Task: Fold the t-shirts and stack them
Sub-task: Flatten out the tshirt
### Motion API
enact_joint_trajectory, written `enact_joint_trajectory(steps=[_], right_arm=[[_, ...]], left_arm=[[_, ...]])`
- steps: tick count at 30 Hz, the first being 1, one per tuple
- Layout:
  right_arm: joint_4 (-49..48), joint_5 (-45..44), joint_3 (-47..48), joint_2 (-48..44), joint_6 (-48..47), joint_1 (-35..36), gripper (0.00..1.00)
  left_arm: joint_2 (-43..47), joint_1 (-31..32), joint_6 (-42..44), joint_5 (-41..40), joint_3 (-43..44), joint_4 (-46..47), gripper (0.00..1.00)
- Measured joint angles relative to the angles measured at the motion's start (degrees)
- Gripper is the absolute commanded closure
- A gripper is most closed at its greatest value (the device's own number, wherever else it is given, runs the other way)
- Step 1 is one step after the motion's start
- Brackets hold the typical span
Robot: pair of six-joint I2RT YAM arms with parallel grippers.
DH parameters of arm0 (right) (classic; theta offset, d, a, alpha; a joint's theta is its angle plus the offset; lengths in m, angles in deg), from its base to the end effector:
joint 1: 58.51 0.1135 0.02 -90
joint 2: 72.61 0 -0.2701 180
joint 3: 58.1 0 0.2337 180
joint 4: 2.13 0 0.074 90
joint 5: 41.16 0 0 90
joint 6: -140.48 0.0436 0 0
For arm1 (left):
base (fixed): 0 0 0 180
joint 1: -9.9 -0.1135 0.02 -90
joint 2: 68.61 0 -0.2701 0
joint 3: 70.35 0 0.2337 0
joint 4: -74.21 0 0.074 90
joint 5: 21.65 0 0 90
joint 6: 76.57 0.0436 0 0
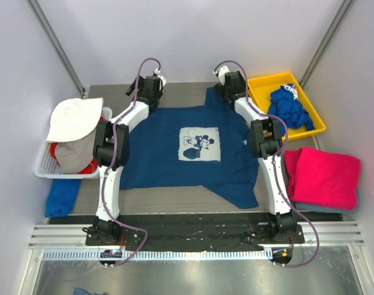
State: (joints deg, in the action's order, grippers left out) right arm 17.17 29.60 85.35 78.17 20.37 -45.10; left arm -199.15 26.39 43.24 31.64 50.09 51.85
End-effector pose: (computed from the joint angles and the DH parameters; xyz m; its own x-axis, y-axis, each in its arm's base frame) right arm 0.5777 0.1230 0.1639 -0.4111 -0.5849 -0.6992 -0.1603 0.8014 -0.5762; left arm 0.5037 -0.1219 0.2193 -0.5738 0.5855 -0.5726 0.0336 0.7155 0.6978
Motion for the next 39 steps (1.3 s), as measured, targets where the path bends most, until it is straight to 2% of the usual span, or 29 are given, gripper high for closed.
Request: enact_joint_trajectory(steps=[8,26,39], right_arm=[[-1.2,0.0,2.1,2.3,-4.1,0.0,0.04],[-10.3,-3.8,6.6,8.0,-14.0,-0.3,0.04],[-15.1,-5.1,4.0,7.9,-16.3,-2.8,0.03]], left_arm=[[0.0,0.0,0.2,-0.2,-2.0,1.6,0.00],[0.0,0.0,4.0,-2.3,-8.2,5.7,0.00],[0.0,0.0,5.4,-3.4,-9.4,9.6,0.00]])
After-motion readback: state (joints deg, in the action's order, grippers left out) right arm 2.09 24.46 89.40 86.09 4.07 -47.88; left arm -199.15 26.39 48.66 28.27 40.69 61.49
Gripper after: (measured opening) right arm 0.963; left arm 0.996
